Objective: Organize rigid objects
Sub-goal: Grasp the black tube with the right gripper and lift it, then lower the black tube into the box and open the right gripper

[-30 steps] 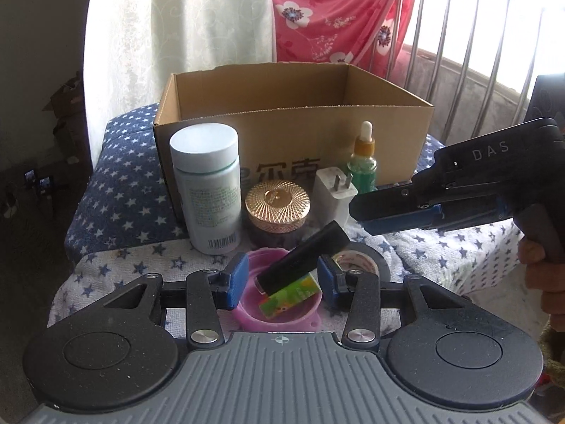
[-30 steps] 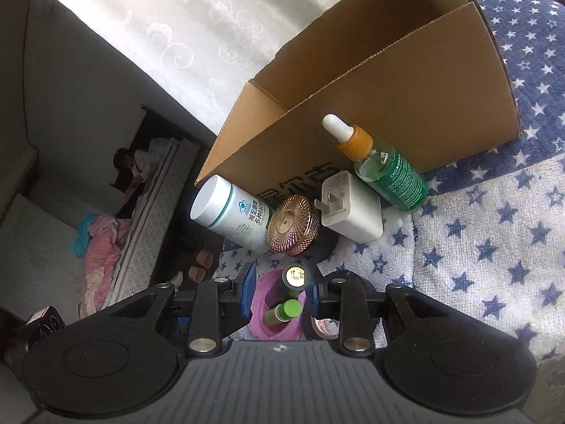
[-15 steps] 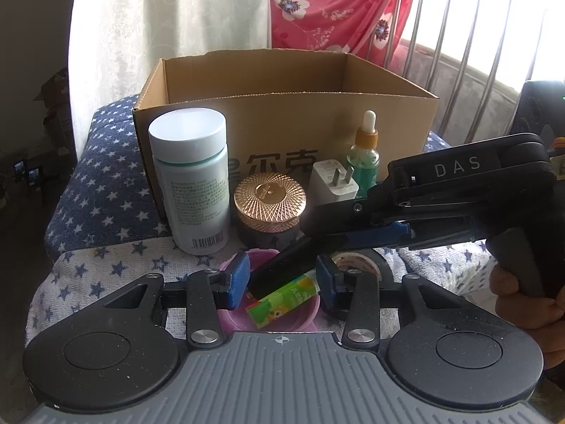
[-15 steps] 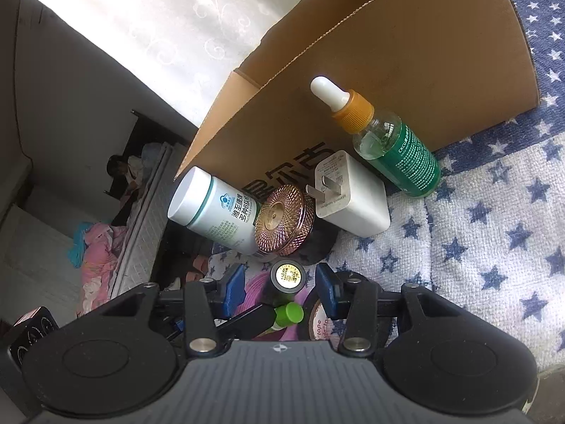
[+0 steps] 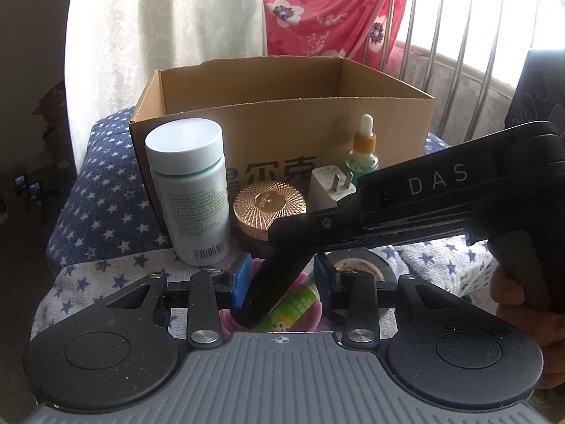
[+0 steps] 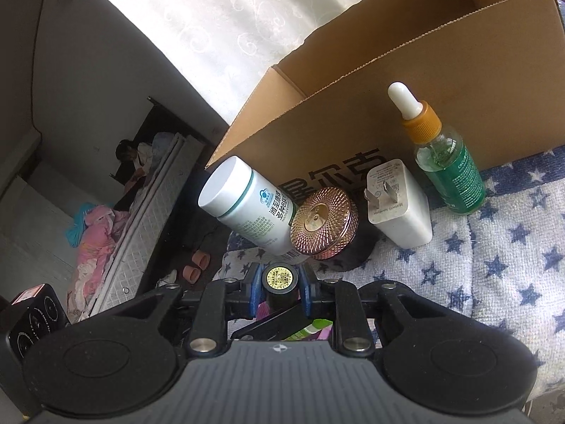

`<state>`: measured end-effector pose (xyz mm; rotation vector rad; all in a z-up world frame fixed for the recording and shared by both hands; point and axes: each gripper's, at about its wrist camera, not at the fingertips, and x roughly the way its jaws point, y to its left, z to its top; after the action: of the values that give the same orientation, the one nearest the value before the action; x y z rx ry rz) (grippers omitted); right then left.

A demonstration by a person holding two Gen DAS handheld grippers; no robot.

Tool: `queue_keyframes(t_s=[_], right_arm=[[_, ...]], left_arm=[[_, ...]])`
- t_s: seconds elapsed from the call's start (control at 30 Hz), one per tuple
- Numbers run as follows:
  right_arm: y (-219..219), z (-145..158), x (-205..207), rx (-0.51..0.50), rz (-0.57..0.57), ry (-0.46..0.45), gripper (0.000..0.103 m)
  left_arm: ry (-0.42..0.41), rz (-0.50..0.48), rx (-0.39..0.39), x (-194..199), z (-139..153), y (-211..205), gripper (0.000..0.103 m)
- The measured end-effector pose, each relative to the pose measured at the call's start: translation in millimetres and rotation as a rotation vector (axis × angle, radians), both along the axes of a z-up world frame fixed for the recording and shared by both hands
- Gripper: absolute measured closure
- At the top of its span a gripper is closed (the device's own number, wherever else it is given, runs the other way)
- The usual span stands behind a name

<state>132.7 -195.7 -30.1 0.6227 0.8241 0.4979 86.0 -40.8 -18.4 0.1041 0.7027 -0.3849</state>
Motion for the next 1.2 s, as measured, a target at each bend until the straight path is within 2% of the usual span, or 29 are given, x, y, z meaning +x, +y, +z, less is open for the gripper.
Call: queue_keyframes(t_s=[0.17, 0.3, 0.53, 0.7, 0.77, 0.9, 1.07, 1.2], right_arm=[[13.6, 14.4, -4.5, -0.065, 0.023, -0.053, 0.078], [21.7, 38.7, -9.8, -0.091, 0.053, -0.112, 0.078], [30.4, 110.9, -4.8, -0.132, 0.111, -0.289, 0.079], [30.8, 150.1, 27.9, -0.16, 0.13, -0.345, 0.079], [29.9, 159.8, 48.0, -0.172, 0.133, -0.337, 0.079], [26.7, 160.9, 100.5, -0.179, 0.148, -0.254, 0.079], [19.5, 124.6, 162.7, -0.181, 0.16, -0.06, 0.079], [17.4, 91.3, 193.2, -0.191, 0.172, 0.071, 0.079]], left_arm=[[-0.032, 0.005, 0.009, -7.6, 7.2, 2.9, 0.074], [-0.088, 0.005, 0.013, -17.4, 25.7, 4.5, 0.078], [-0.253, 0.011, 0.011, -21.5, 84.7, 8.2, 0.08], [-0.296, 0.029, 0.022, 10.4, 117.6, 6.2, 0.08], [-0.291, 0.031, 0.019, 31.7, 124.7, 5.9, 0.08], [-0.238, 0.035, 0.022, 79.7, 125.0, 3.1, 0.08], [-0.06, 0.044, 0.002, 145.1, 101.0, 2.4, 0.08], [0.049, 0.048, 0.008, 175.3, 73.7, 2.4, 0.079]])
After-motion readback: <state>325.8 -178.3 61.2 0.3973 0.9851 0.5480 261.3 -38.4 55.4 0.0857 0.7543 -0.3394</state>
